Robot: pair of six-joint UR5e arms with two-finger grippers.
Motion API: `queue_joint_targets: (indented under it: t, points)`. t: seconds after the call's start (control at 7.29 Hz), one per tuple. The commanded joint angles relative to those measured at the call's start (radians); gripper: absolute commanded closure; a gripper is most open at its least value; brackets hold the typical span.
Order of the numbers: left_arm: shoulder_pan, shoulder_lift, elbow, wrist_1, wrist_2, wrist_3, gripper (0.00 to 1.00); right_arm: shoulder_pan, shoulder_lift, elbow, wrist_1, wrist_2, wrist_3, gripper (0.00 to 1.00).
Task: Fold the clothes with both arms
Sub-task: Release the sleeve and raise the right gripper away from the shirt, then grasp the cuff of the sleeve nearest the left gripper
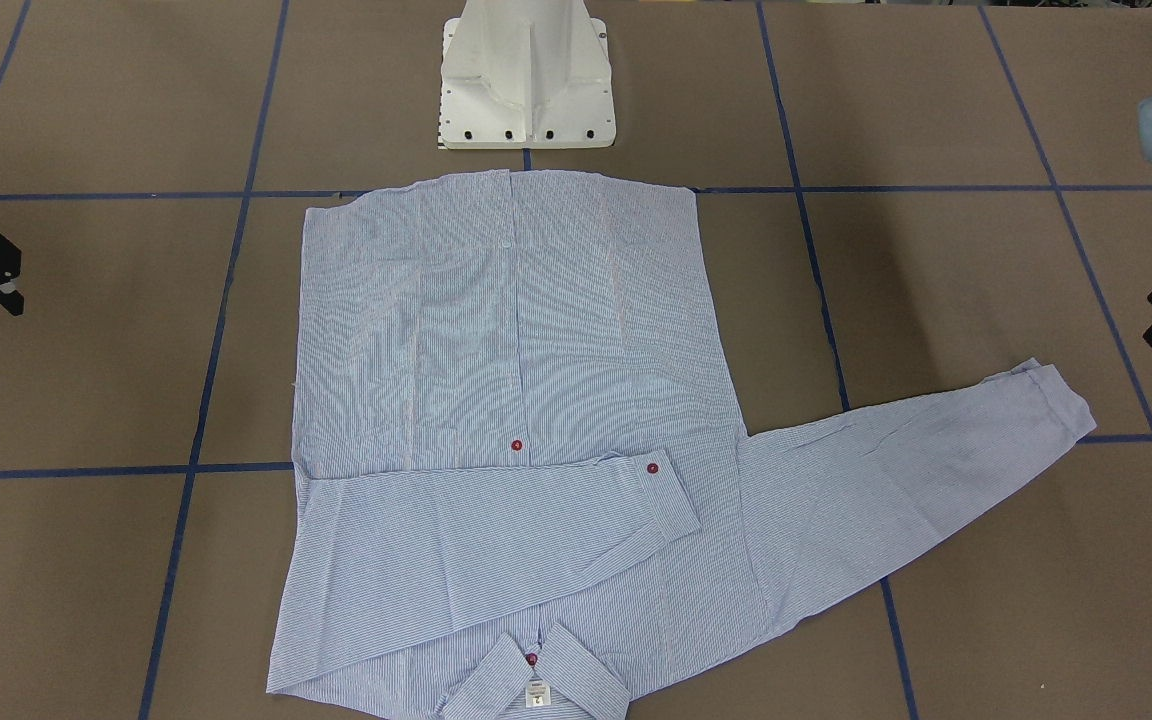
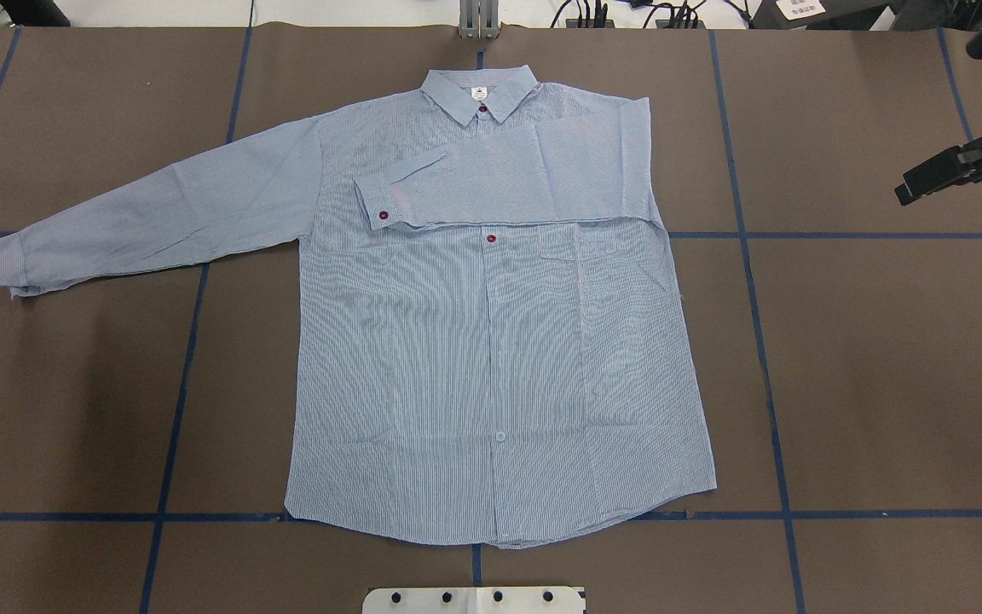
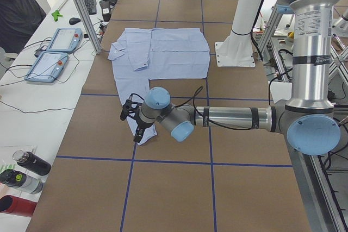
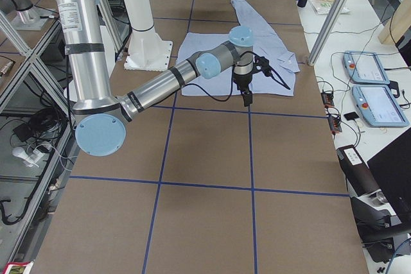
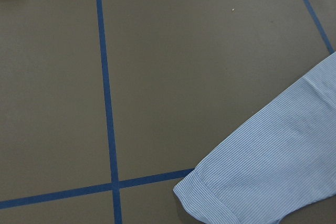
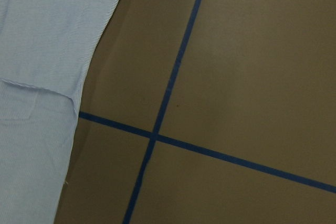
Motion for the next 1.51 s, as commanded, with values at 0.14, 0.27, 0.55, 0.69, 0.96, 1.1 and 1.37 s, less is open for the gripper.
queue_joint_targets:
  t: [0.14, 0.27, 0.55, 0.69, 0.96, 1.1, 1.37]
  points:
    - [0.139, -0.025, 0.130, -0.190, 0.073, -0.197, 0.00, 0.015, -0.015, 0.002, 0.002, 0.014, -0.014, 0.00]
    - [0.163, -0.026, 0.130, -0.192, 0.073, -0.221, 0.00, 0.017, -0.015, 0.003, 0.002, 0.014, -0.014, 0.00]
    - [0.239, -0.038, 0.133, -0.192, 0.134, -0.282, 0.00, 0.015, -0.012, 0.003, 0.002, 0.013, -0.014, 0.00]
    - [0.241, -0.041, 0.135, -0.190, 0.134, -0.285, 0.02, 0.017, -0.012, 0.003, 0.002, 0.013, -0.014, 0.00]
    - [0.243, -0.041, 0.138, -0.189, 0.133, -0.287, 0.19, 0.017, -0.010, 0.003, 0.002, 0.013, -0.014, 0.00]
    - [0.243, -0.041, 0.147, -0.189, 0.130, -0.287, 0.29, 0.015, -0.009, 0.003, 0.004, 0.013, -0.007, 0.00]
    - [0.244, -0.039, 0.164, -0.206, 0.127, -0.287, 0.35, 0.015, -0.008, 0.006, 0.002, 0.013, -0.004, 0.00]
